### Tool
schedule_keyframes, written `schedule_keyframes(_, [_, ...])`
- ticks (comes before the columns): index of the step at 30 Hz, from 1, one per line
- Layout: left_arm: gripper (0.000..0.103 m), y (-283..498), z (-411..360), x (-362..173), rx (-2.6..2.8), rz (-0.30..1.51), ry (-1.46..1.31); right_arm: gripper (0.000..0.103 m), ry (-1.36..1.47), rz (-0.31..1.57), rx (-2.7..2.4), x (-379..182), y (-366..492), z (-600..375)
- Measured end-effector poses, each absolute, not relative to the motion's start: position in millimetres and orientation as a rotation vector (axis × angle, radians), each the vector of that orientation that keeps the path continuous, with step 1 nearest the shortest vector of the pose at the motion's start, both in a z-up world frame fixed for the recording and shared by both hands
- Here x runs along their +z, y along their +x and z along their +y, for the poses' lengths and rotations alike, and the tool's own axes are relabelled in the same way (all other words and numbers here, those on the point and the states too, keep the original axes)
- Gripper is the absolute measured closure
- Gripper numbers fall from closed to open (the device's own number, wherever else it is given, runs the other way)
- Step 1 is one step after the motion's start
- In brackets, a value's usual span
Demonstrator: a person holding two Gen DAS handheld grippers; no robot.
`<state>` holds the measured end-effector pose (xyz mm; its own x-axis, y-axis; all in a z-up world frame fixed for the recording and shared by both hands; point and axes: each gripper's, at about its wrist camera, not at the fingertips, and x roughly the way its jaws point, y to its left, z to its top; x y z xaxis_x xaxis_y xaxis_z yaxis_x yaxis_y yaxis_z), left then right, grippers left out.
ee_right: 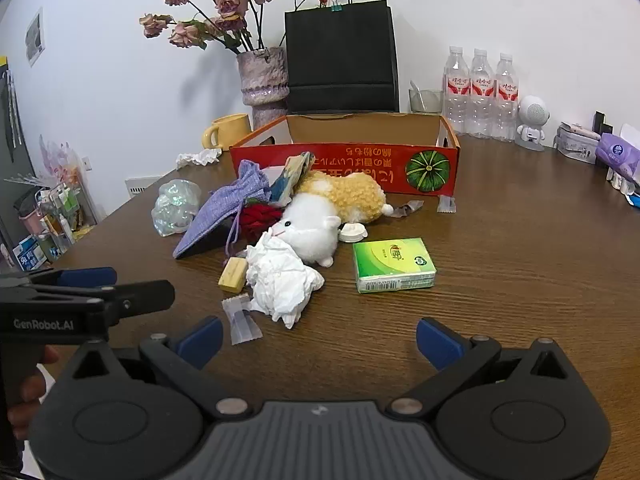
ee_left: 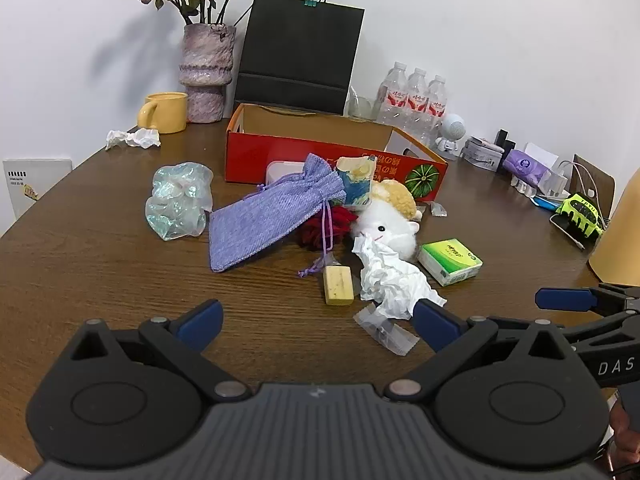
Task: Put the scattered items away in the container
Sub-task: 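Move both grippers toward the white tissue and yellow sponge block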
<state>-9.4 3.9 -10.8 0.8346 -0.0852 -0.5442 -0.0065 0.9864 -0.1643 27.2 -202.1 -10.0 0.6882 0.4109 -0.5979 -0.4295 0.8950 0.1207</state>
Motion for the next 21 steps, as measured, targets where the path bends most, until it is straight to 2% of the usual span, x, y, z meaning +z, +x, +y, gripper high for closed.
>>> schedule_keyframes(21, [0.000,-6.2,2.4,-14.2,-0.042,0.593,-0.163,0.000,-0.030,0.676,0.476,-13.6,31.0,-199.6])
